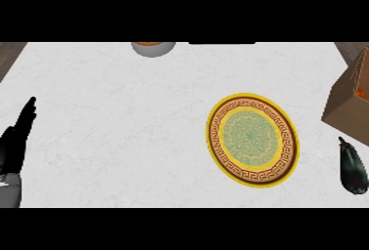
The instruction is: Pick the tomato from the plate and place it in the cardboard box
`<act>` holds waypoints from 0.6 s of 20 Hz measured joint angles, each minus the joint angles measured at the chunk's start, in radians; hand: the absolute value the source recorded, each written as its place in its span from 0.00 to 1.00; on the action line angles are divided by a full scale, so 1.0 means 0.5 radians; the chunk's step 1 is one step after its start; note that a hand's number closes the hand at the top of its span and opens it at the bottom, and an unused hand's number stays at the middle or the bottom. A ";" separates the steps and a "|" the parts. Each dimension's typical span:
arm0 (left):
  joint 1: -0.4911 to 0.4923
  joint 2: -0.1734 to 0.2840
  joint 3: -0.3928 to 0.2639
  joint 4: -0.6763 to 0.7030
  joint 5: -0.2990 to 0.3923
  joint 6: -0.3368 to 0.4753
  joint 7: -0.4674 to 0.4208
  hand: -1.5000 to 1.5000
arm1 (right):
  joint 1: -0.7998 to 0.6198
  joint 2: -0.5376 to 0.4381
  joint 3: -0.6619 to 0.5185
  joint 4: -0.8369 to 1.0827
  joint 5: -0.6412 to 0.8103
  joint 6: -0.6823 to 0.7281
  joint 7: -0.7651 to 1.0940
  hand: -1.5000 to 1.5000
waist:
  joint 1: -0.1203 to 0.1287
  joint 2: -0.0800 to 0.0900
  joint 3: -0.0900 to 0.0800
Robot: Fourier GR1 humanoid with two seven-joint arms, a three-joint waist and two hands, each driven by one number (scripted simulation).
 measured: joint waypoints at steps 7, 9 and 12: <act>-0.010 -0.030 -0.014 -0.006 -0.026 0.021 0.031 0.50 | 0.401 -0.275 -0.169 -0.066 -0.202 0.294 -0.028 0.00 | -0.017 -0.003 0.001; 0.001 -0.042 -0.019 -0.024 -0.035 0.033 0.041 0.50 | 0.548 -0.340 -0.222 -0.036 -0.251 0.394 -0.119 0.00 | -0.017 -0.002 0.001; 0.032 -0.060 -0.032 -0.065 -0.050 0.044 0.055 0.50 | 0.746 -0.440 -0.293 0.001 -0.323 0.553 -0.204 0.00 | -0.017 -0.003 0.001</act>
